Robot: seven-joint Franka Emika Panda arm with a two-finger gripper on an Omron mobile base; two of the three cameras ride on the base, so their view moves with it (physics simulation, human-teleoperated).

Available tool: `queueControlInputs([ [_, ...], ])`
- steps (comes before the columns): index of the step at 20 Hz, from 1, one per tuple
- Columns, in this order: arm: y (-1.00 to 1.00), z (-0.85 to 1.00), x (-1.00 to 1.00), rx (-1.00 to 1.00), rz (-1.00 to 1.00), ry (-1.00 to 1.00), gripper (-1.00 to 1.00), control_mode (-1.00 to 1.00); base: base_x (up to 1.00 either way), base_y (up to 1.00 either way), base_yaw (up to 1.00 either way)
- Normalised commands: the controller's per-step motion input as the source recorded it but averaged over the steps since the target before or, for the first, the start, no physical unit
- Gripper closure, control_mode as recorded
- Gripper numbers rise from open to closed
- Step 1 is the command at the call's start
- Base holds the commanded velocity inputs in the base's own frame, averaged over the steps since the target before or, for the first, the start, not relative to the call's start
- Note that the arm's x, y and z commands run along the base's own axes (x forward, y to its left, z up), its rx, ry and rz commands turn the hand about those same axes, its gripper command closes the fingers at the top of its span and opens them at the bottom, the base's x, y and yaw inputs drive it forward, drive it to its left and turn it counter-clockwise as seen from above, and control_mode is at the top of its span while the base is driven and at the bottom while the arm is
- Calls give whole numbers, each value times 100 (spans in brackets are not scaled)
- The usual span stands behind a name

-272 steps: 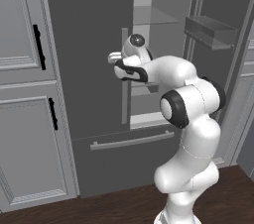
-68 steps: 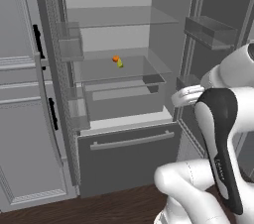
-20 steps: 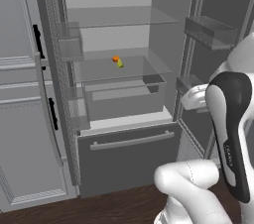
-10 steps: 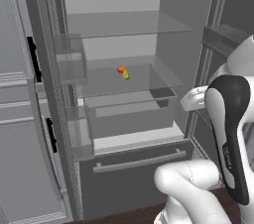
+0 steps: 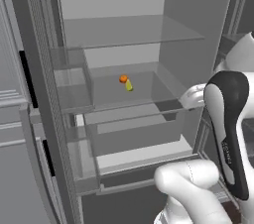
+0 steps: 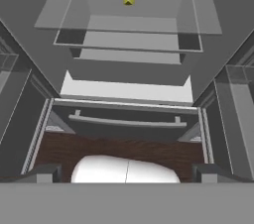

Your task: Grab a lemon wedge from the fridge and one ice cube from the ice bowl, and put them in the glass of lemonade.

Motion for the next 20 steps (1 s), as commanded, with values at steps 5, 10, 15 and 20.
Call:
queueControlInputs([
  [5, 0, 0, 0, 0, 0, 0, -100, 100, 44, 38, -12],
  [10, 13, 0, 25, 0, -6, 0, -100, -100, 11, 9, -4],
  [15, 26, -2, 64, 0, -9, 0, -100, -100, 0, 0, 0],
  [20, 9, -15, 56, 0, -2, 0, -100, -100, 0, 0, 0],
])
